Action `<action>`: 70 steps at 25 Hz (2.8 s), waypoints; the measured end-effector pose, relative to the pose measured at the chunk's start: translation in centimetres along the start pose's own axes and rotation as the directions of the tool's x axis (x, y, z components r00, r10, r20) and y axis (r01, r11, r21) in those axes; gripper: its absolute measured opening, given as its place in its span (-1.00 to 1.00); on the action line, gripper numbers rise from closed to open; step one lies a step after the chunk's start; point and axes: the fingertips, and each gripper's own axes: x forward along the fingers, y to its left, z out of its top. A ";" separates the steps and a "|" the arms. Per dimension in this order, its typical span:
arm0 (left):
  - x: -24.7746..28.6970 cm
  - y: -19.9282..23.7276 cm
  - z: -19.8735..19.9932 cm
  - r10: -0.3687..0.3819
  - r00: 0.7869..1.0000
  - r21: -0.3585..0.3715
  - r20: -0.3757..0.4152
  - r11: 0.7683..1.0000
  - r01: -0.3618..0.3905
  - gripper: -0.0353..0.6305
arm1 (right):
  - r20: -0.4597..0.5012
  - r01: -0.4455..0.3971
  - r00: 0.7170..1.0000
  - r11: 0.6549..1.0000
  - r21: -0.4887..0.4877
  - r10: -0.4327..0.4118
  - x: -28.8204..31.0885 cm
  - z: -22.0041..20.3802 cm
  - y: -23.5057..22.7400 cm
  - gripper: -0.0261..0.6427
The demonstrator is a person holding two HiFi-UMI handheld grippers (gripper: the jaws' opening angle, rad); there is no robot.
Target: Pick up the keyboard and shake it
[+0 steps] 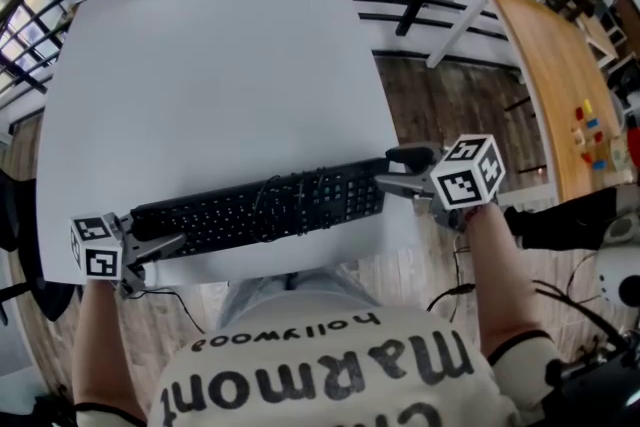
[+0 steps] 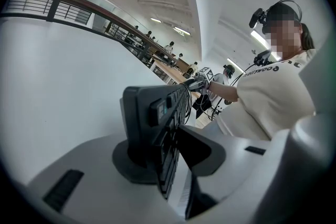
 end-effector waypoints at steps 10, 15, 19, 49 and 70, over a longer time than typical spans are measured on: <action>0.2 0.3 -0.2 0.004 1.000 -0.021 -0.011 1.000 -0.004 -0.54 | -0.050 0.017 0.999 1.000 0.024 -0.016 1.2 -0.8 -0.2 -0.36; 0.4 0.2 -0.3 0.021 1.000 -0.005 -0.011 1.000 -0.021 -0.52 | -0.084 0.046 0.995 0.999 -0.004 -0.046 0.9 -0.3 -0.3 -0.44; 0.4 -0.1 0.0 0.034 0.999 0.041 0.014 0.999 -0.035 -0.54 | -0.064 0.088 0.994 0.995 -0.054 -0.092 0.4 0.4 -0.3 -0.43; -2.3 -9.5 26.8 0.288 0.849 0.843 0.442 0.190 -0.503 -0.56 | 0.567 0.579 0.744 0.763 -0.286 -0.353 -15.4 17.1 -5.9 -0.43; -1.7 -17.0 27.0 0.331 0.786 0.809 0.521 -0.484 -0.333 -0.68 | 0.727 0.667 0.595 0.715 -0.208 -0.343 -19.4 19.3 -6.3 -0.47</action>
